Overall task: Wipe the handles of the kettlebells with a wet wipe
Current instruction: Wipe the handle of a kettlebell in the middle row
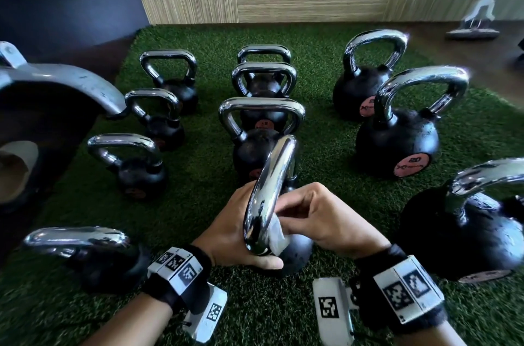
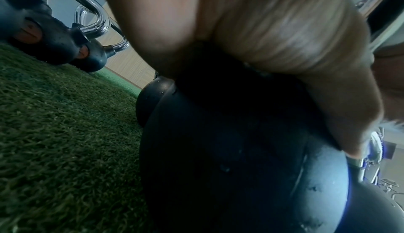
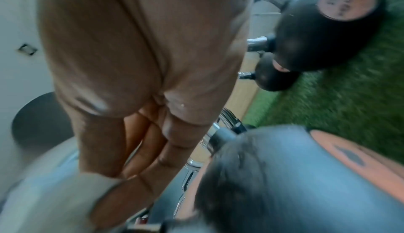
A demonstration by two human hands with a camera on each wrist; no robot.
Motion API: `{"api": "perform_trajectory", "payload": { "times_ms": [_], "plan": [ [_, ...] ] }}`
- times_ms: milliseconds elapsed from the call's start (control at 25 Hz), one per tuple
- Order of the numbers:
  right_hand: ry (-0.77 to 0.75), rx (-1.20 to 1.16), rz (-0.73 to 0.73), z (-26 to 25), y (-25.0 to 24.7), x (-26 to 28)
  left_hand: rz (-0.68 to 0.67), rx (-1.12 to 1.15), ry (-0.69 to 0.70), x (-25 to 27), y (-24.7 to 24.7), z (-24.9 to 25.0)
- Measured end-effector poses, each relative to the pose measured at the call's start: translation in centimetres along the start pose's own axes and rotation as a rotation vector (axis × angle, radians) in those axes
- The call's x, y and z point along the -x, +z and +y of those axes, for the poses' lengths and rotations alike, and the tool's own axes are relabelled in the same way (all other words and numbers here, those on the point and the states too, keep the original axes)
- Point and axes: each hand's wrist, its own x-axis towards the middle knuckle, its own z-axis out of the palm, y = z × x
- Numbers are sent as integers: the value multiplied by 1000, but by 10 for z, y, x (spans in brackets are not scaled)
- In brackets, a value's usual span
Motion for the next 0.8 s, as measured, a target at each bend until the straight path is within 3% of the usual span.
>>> {"api": "perform_trajectory", "payload": {
  "times_ms": [160, 280, 440, 640, 800],
  "plan": [
    [58, -529, 240, 10, 15, 0, 23, -26, 11, 2, -3, 5],
    [33, -610, 397, 11, 25, -3, 106, -15, 26, 5, -4, 9],
    [-52, -509, 532, 4, 39, 3, 100, -8, 39, 4, -3, 14],
    [-139, -125, 928, 2, 28, -22, 146, 67, 8, 10, -4, 19],
    [-93, 23, 991, 3, 31, -15, 130, 57, 23, 10, -5, 18]
  ]
}}
